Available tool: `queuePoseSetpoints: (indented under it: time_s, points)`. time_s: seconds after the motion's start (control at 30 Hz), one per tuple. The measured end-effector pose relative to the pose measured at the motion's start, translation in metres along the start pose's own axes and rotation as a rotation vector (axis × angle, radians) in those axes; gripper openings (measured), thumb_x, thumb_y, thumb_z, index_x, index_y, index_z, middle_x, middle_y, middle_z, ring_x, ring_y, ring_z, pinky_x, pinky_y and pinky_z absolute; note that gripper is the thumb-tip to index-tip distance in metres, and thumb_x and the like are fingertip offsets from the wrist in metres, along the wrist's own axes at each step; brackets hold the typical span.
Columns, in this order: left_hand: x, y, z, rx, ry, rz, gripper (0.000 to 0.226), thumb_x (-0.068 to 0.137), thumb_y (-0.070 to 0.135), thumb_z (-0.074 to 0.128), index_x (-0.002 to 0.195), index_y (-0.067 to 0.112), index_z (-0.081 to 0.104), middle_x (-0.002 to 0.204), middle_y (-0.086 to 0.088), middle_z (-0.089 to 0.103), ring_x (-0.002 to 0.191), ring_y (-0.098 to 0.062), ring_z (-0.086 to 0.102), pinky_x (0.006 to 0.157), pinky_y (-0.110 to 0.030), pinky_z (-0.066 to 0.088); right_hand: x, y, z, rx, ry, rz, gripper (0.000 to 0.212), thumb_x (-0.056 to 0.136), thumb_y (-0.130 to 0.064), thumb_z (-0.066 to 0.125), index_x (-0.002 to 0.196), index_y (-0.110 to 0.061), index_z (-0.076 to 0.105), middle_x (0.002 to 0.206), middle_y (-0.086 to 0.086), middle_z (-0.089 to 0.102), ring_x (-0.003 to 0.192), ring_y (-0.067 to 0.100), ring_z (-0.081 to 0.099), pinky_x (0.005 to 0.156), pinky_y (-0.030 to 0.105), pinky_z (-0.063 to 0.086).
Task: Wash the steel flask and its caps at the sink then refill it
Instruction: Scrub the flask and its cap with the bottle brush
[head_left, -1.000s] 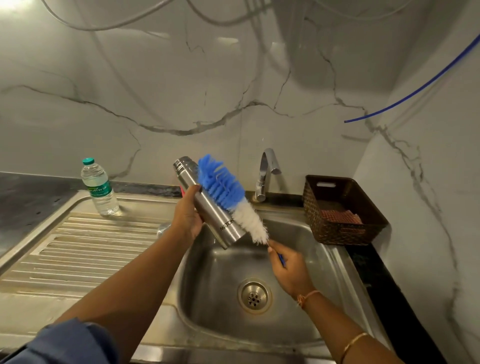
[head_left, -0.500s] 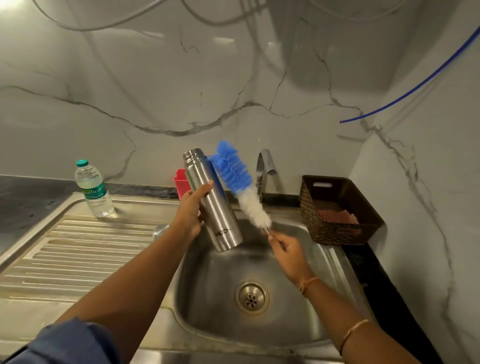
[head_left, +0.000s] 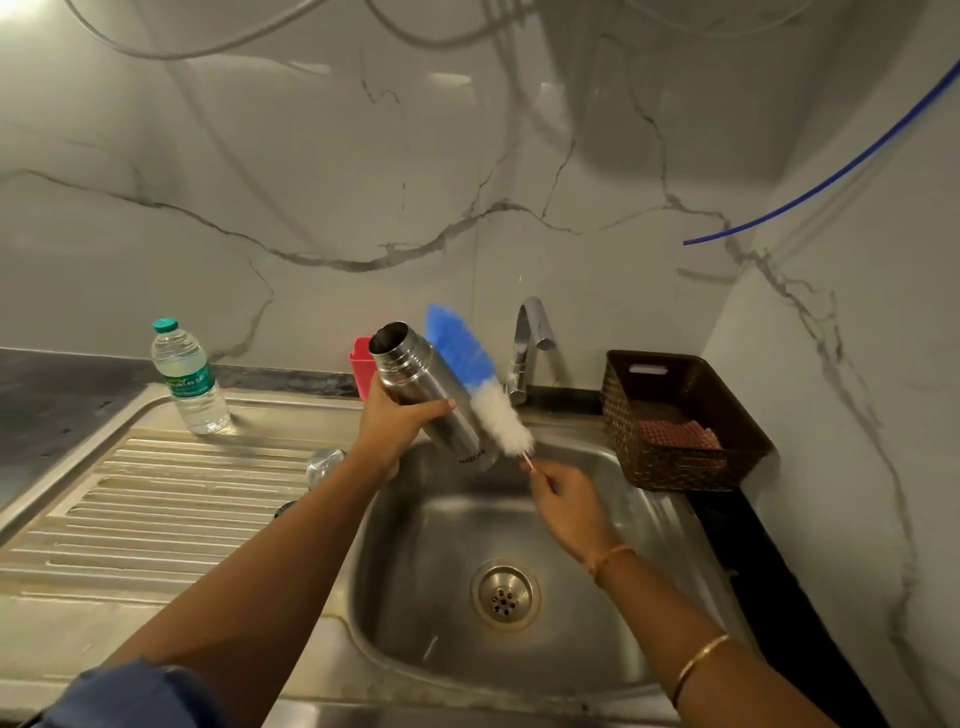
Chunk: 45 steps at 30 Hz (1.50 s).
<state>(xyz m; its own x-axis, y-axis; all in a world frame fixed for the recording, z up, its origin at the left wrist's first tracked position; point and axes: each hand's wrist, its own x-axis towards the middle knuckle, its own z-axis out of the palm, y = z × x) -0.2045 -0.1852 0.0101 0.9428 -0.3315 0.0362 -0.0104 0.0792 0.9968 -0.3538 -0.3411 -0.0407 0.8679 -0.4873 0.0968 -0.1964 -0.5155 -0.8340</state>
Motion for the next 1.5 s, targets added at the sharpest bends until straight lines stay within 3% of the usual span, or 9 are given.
queuePoseSetpoints:
  time_s: [0.13,0.27,0.37,0.57,0.67,0.77,0.87,1.3,1.5]
  points:
    - [0.0,0.003,-0.006,0.076,-0.069,0.035,0.069,0.069,-0.001,0.078,0.125,0.02,0.044,0.11,0.0,0.061,0.1,-0.014,0.059,0.09,-0.035,0.049,-0.002,0.025,-0.011,-0.131,-0.086,0.101,0.033,0.096,-0.023,0.047,0.085,0.003,0.063,0.054,-0.002,0.044,0.05,0.008,0.037,0.055,0.029,0.032]
    - [-0.004,-0.005,-0.003,0.194,-0.172,0.09,0.071,0.064,-0.007,0.079,0.121,0.021,0.048,0.107,-0.001,0.064,0.099,-0.016,0.062,0.087,-0.034,0.051,0.012,-0.018,-0.017,0.017,-0.04,0.006,0.021,0.096,-0.02,0.049,0.096,-0.019,0.07,0.057,-0.001,0.048,0.046,0.004,0.037,0.045,0.016,0.031]
    - [-0.006,-0.006,-0.001,0.219,-0.205,0.117,0.066,0.063,-0.01,0.079,0.111,0.024,0.049,0.101,0.002,0.065,0.093,-0.009,0.063,0.079,-0.025,0.05,0.018,-0.035,-0.018,0.106,0.033,-0.085,0.022,0.096,-0.017,0.049,0.104,-0.022,0.069,0.058,0.007,0.052,0.043,0.01,0.042,0.044,0.022,0.035]
    - [-0.002,0.004,-0.01,0.109,-0.22,0.081,0.073,0.064,-0.003,0.082,0.123,0.022,0.049,0.108,0.0,0.066,0.101,-0.017,0.064,0.083,-0.029,0.053,0.017,-0.003,-0.019,-0.234,-0.097,0.06,0.036,0.096,-0.023,0.048,0.06,-0.02,0.049,0.054,-0.002,0.045,0.051,0.01,0.039,0.052,0.028,0.032]
    - [-0.003,0.002,-0.015,0.052,-0.141,0.068,0.066,0.066,-0.007,0.079,0.115,0.027,0.05,0.103,0.003,0.066,0.094,-0.014,0.064,0.072,-0.019,0.052,0.026,-0.008,-0.02,-0.398,-0.046,0.046,0.026,0.095,-0.023,0.047,0.072,-0.013,0.057,0.065,0.005,0.055,0.058,0.015,0.049,0.055,0.028,0.04]
    - [-0.003,-0.013,-0.022,0.012,-0.058,-0.012,0.067,0.064,-0.003,0.081,0.118,0.021,0.05,0.106,-0.001,0.065,0.099,-0.018,0.063,0.086,-0.034,0.053,0.044,-0.042,-0.021,-0.481,0.011,-0.046,0.009,0.096,-0.024,0.044,0.095,-0.017,0.05,0.074,0.004,0.055,0.059,0.014,0.048,0.048,0.02,0.033]
    - [-0.002,-0.029,-0.031,-0.04,-0.018,-0.111,0.074,0.062,0.007,0.085,0.124,0.018,0.047,0.113,-0.005,0.063,0.104,-0.022,0.063,0.094,-0.048,0.051,0.073,-0.078,-0.014,-0.652,0.069,-0.203,0.017,0.095,-0.022,0.041,0.109,-0.017,0.049,0.076,0.002,0.055,0.063,0.018,0.051,0.052,0.027,0.039]
    - [0.015,-0.061,-0.056,-0.173,0.043,-0.303,0.071,0.065,0.008,0.084,0.121,0.018,0.043,0.114,-0.008,0.06,0.104,-0.025,0.061,0.097,-0.046,0.049,0.172,-0.165,0.048,-1.337,-0.009,-0.49,0.025,0.095,-0.006,0.043,0.111,-0.01,0.062,0.104,0.01,0.061,0.097,0.03,0.06,0.072,0.035,0.043]
    - [0.024,-0.065,-0.059,-0.224,0.051,-0.324,0.071,0.066,0.011,0.083,0.124,0.018,0.042,0.113,-0.005,0.06,0.102,-0.023,0.061,0.097,-0.045,0.049,0.176,-0.171,0.053,-1.35,-0.007,-0.451,0.021,0.094,-0.008,0.047,0.109,-0.009,0.062,0.102,0.01,0.061,0.095,0.029,0.06,0.072,0.034,0.044]
